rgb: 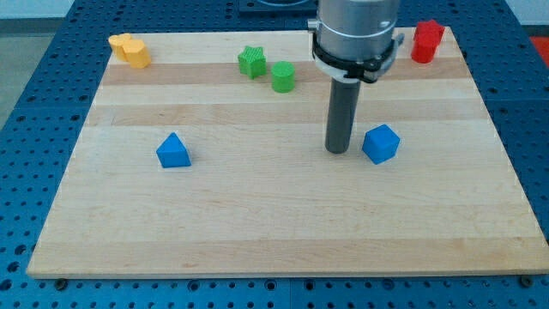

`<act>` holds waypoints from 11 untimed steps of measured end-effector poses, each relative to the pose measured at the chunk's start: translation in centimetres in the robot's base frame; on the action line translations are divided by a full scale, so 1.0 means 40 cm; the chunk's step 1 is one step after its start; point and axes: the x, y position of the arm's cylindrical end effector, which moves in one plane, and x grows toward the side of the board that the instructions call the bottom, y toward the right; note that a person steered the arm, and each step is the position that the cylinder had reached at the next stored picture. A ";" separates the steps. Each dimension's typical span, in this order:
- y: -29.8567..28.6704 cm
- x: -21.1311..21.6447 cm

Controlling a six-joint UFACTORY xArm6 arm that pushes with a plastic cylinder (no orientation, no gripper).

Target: Push the blue cube to the right of the board

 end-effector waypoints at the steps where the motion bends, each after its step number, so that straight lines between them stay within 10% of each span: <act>1: 0.039 0.032; 5: 0.058 -0.202; 11: 0.002 0.007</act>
